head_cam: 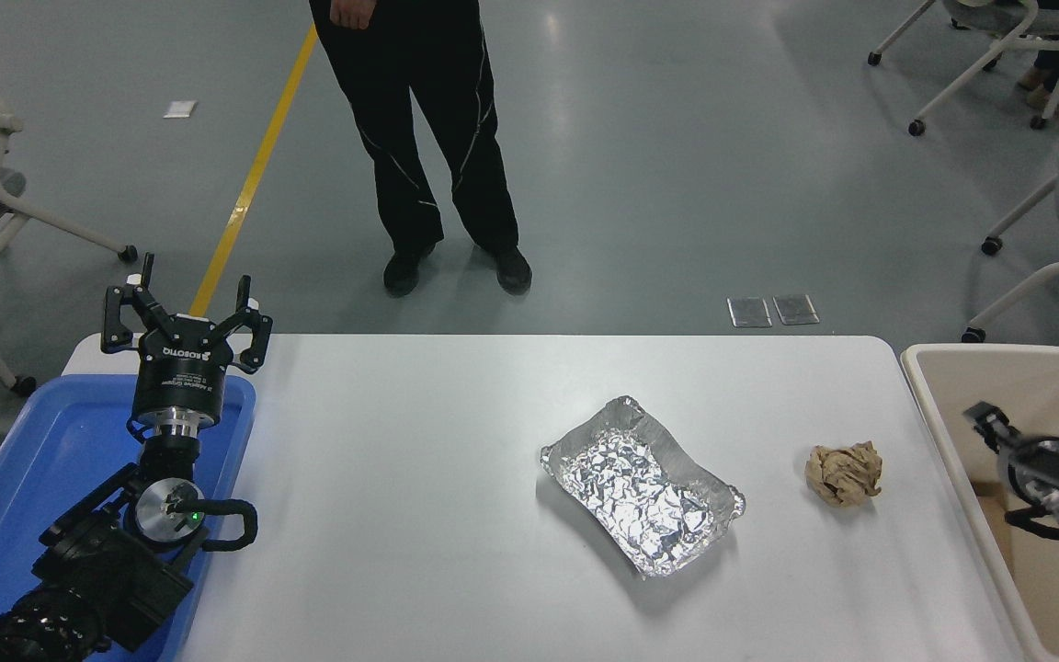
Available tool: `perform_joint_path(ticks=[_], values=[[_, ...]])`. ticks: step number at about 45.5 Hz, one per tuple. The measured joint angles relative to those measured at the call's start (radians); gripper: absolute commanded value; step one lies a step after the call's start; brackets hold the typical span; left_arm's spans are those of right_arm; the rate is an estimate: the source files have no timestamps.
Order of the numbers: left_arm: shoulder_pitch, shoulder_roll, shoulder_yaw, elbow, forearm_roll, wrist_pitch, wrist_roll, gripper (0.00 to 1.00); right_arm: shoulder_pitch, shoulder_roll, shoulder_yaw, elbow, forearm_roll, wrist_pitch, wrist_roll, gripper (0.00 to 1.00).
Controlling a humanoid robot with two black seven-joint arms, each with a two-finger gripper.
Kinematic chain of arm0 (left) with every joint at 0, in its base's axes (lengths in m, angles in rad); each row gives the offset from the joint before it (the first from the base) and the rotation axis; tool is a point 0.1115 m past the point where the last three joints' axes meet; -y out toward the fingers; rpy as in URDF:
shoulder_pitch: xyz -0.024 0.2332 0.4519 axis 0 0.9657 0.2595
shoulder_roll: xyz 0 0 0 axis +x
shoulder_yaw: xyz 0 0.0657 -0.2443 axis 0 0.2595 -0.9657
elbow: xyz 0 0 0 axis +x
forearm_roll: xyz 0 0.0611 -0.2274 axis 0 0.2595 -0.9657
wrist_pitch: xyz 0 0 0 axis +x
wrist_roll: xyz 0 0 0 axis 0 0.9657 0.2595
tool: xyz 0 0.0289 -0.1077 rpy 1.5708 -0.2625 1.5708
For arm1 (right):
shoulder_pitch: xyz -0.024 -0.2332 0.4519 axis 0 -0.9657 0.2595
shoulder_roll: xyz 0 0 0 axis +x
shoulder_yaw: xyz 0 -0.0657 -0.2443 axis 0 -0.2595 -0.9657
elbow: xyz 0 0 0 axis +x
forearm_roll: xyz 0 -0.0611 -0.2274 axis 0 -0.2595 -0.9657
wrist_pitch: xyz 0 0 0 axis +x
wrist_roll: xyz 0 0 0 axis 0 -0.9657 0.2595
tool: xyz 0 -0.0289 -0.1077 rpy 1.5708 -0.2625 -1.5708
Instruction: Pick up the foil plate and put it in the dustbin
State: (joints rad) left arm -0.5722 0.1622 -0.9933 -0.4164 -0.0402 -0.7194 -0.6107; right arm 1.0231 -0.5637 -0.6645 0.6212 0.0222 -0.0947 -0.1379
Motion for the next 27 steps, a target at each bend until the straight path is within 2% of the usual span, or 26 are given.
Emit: perform_joint_path(ticks=[5, 12, 20, 27], values=[[0.0, -0.001, 0.0, -0.001, 0.0, -0.002, 0.0, 0.99, 0.111, -0.066, -0.042, 0.141, -0.088, 0.018, 0.0, 1.0], [-0.001, -0.001, 0.0, -0.001, 0.0, -0.002, 0.0, 0.99, 0.317, -0.164, -0.133, 0.362, -0.215, 0.117, 0.0, 1.0], [-0.001, -0.001, 0.0, -0.001, 0.0, -0.002, 0.0, 0.99, 0.572, -0.215, -0.283, 0.583, -0.277, 0.232, 0.001, 1.0], [-0.002, -0.001, 0.0, -0.001, 0.0, -0.002, 0.0, 0.99, 0.822, -0.205, -0.429, 0.791, -0.302, 0.319, 0.011, 1.0]])
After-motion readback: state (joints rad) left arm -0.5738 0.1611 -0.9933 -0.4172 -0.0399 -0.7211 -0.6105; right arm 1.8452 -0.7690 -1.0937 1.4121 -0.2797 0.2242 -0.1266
